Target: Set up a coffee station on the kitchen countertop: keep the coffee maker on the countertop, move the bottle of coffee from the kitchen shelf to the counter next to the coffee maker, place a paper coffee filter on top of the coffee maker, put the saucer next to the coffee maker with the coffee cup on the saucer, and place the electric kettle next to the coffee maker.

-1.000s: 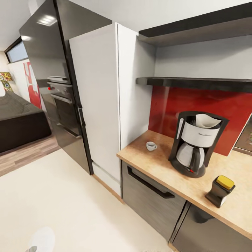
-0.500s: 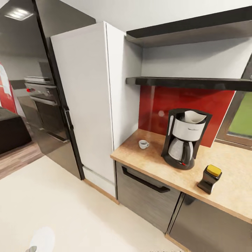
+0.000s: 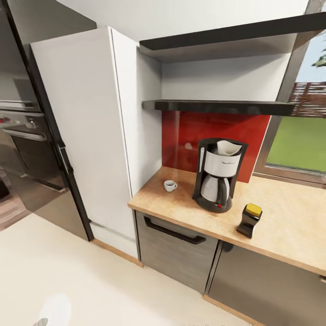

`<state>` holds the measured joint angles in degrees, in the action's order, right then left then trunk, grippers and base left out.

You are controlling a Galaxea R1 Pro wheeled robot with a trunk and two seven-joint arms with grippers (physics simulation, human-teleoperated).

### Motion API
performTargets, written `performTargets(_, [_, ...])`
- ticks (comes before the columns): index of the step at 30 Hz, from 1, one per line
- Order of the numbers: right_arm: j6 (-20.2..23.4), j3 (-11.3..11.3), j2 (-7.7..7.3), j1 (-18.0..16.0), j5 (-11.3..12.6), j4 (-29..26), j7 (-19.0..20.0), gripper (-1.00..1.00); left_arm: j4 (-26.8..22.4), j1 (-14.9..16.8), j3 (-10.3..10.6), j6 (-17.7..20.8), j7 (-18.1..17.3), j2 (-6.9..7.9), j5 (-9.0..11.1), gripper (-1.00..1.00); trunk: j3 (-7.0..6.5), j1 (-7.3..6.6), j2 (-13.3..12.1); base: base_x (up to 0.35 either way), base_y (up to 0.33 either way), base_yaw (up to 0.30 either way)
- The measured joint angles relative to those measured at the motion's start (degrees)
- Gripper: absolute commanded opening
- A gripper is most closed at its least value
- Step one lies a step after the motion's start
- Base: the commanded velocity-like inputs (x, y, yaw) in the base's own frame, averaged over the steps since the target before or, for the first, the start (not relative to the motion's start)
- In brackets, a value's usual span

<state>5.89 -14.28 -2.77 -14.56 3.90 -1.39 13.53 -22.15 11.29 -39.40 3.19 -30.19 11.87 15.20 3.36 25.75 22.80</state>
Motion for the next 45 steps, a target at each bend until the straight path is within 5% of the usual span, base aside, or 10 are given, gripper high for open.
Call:
performTargets(24, [0.0,0.0,-0.01,0.0,0.0,-0.4,-0.1,1.0,-0.2,0.0,0.0,0.1,-0.2,0.1,0.1,-1.0,-0.64,0.0,0.0,0.0,0.0,-0.254])
performTargets(32, [-0.1,0.0,0.03,0.0,0.0,-1.0,-0.2,1.0,-1.4,0.7,1.2,0.9,-1.4,0.43,-1.7,-1.0,-0.79,0.0,0.0,0.0,0.0,-0.126])
performTargets(38, [-0.6,-0.5,0.35,0.0,-0.1,-1.2,-0.2,1.0,-2.2,1.1,6.2,3.8,-6.0,0.91,-9.9,-1.0,-0.8,0.0,0.0,0.0,0.0,-0.007])
performTargets(42, [-0.8,-0.5,0.31,0.0,-0.1,-1.2,-0.2,1.0,-7.3,3.6,10.9,12.4,-7.5,0.62,-15.1,-1.0,-0.81,0.0,0.0,0.0,0.0,0.0])
performTargets(45, [-3.2,-0.5,0.12,0.0,-0.1,-1.2,-0.2,1.0,-13.3,6.9,17.1,20.9,-10.0,0.76,-16.5,-1.0,-0.81,0.0,0.0,0.0,0.0,0.0])
